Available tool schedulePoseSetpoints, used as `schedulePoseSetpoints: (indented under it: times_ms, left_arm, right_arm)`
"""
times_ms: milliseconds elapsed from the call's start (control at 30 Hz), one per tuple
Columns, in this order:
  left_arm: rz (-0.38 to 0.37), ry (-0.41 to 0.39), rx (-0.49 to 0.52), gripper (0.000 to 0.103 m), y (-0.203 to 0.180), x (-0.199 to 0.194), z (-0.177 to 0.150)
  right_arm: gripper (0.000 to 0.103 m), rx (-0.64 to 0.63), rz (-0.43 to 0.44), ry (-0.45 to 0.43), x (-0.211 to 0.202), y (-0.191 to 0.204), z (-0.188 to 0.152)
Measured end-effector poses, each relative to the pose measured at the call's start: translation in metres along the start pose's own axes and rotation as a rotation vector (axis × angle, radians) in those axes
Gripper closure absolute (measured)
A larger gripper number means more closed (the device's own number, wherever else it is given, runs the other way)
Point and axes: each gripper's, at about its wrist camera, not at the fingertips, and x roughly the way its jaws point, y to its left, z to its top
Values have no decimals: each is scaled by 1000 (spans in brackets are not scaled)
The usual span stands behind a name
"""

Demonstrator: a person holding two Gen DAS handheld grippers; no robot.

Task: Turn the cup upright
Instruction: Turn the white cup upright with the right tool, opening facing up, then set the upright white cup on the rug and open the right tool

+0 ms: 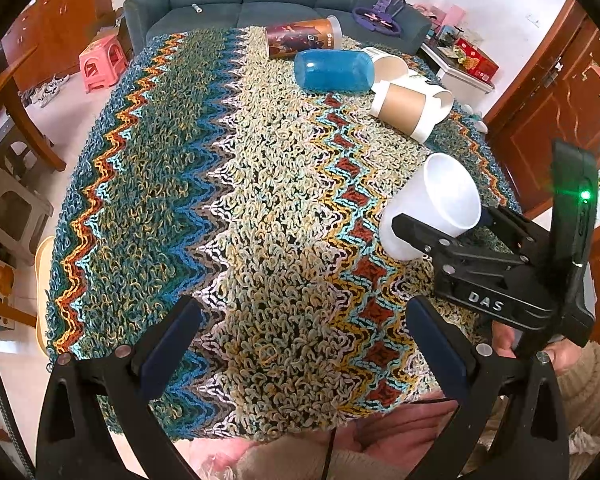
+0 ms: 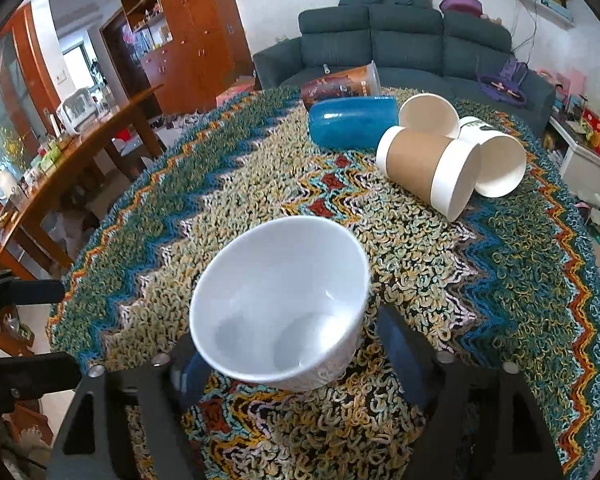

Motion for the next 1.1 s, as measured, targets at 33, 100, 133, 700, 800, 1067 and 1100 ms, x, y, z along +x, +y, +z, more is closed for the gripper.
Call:
schedulePoseSetpoints:
  times_ms: [33, 100, 133, 700, 800, 1067, 1100]
  left_arm:
    - [-1, -2, 0, 1, 0, 0, 0]
    - [-2, -4, 0, 1, 0, -1, 0]
    - [-3, -6, 0, 1, 0, -2, 1]
    - [-33, -73, -12, 1, -6, -40, 16]
    - [-36, -99, -10, 1, -10, -52, 21]
    - [-2, -151, -7, 1, -22, -82, 29]
    - [8, -152, -8, 1, -23, -85, 28]
  right_arm:
    - [23, 0, 4, -7, -2, 0, 1]
    - [23, -1, 11, -10, -6, 1, 1]
    - [23, -1, 16, -11, -8, 1, 2]
    - [23, 78, 16, -108, -86, 6, 19]
    - [23, 101, -14, -114, -110, 11, 26]
    - [23, 138, -65, -132, -156, 21, 35]
    - [23, 145, -75, -131, -161, 23, 36]
